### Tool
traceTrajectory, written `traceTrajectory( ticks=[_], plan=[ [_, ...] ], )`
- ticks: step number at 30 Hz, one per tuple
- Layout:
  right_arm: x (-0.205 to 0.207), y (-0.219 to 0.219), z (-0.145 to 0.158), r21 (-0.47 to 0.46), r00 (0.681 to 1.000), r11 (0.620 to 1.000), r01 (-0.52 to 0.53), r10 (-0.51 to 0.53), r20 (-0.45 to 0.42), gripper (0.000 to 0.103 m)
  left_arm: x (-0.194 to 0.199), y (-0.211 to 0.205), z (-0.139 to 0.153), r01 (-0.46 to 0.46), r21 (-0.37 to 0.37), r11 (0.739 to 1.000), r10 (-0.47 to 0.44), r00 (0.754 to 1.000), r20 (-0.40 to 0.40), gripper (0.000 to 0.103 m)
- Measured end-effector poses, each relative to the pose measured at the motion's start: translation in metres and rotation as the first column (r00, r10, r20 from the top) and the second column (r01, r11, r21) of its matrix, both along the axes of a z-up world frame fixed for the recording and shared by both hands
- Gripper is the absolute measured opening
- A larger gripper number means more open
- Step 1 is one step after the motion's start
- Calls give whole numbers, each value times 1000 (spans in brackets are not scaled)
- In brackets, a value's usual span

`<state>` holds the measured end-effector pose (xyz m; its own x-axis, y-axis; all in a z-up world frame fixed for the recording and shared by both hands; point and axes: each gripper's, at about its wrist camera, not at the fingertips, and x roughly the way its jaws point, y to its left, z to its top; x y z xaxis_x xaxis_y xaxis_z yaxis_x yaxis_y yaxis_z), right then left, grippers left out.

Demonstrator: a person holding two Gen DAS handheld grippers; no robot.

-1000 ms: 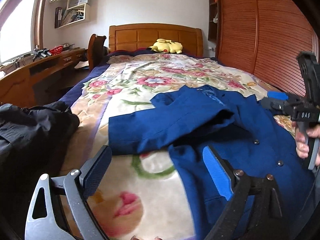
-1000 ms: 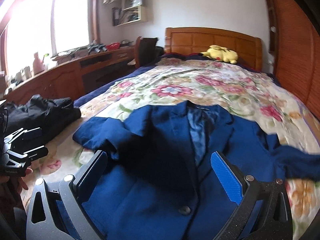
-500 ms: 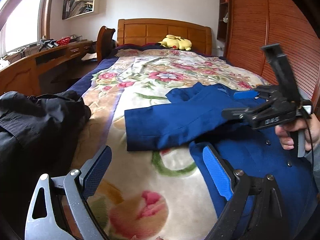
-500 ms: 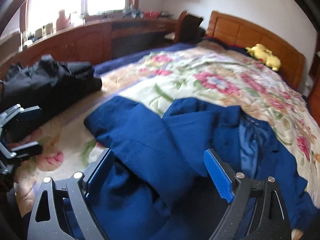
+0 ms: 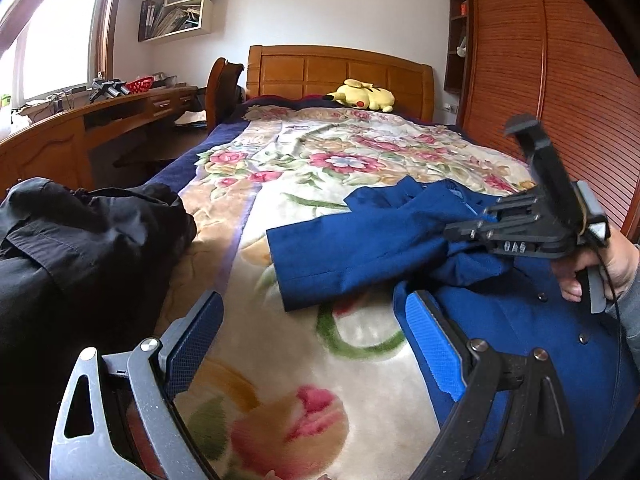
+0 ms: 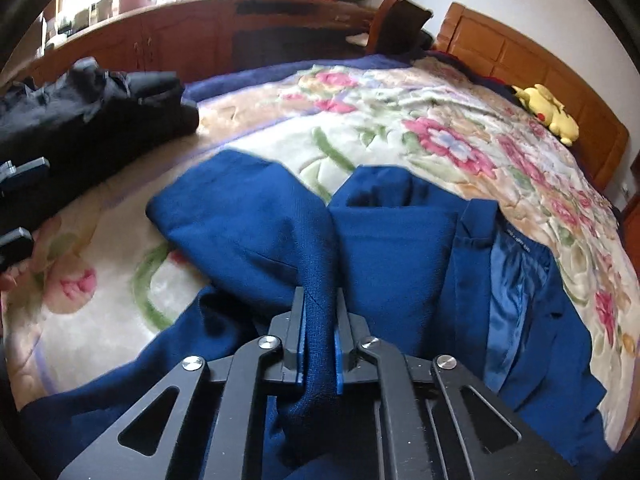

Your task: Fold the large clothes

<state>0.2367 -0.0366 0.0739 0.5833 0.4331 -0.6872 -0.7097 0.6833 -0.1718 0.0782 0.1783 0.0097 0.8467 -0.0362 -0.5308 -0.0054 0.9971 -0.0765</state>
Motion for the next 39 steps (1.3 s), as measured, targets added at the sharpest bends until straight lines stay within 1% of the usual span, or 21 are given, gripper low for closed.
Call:
traceTrajectory(
  ticks=[3,5,7,9,11,13,15,19,21,23,24,25,26,27,31,34,39],
  plan=[
    [-5,-15,9,91,999,996,25,-27,20,8,1,-4,-2,9,9,1000,-9,1000,-10,93],
    [-11,-28,14,132,997,990,45,-51,49,7,1,-7,-2,14,11,1000,-14,1000,-9,93],
    [-15,-45,18,183,994,980,77,-90,62,6,1,-11,-2,21,8,1000,-21,1000,-7,93],
    [-21,-62,21,217,986,968,123,-144,82,6,1,-15,-1,29,13,999,-29,1000,-5,93],
    [-25,-86,20,263,975,948,181,-207,75,7,2,-19,-1,37,13,999,-36,999,-4,93],
    [-29,-104,11,247,964,940,236,-258,62,7,3,-22,-1,46,12,999,-46,999,-3,93],
    [-31,-117,-4,210,963,944,253,-266,35,7,5,-26,-2,52,17,999,-52,999,-5,93],
    [-39,-129,-29,139,962,953,271,-272,-9,8,8,-35,1,67,13,998,-67,998,-2,93],
    [-44,-131,-32,133,961,952,275,-277,-9,20,10,-40,4,75,10,997,-75,997,7,93],
    [-51,-131,-30,136,960,952,275,-279,8,27,11,-45,6,85,11,996,-85,996,15,93],
    [-53,-131,-26,137,958,951,279,-284,22,35,12,-47,7,87,13,996,-87,996,17,93],
    [-55,-131,-24,141,957,949,280,-288,35,40,12,-50,7,91,17,996,-92,996,17,93],
    [-59,-130,-22,151,958,950,272,-282,47,52,12,-51,7,93,20,995,-94,995,15,93],
    [-64,-127,-17,159,960,952,261,-273,58,58,13,-52,6,94,28,995,-94,995,10,93],
    [-81,-113,-9,161,969,967,200,-219,114,59,14,-53,2,88,47,995,-88,996,-3,93],
    [-89,-99,-10,153,984,981,120,-138,110,59,13,-49,1,83,43,996,-83,997,-5,93],
    [-92,-65,-22,101,994,994,38,-48,97,59,13,-45,0,75,42,996,-75,997,-8,93]
  ],
)
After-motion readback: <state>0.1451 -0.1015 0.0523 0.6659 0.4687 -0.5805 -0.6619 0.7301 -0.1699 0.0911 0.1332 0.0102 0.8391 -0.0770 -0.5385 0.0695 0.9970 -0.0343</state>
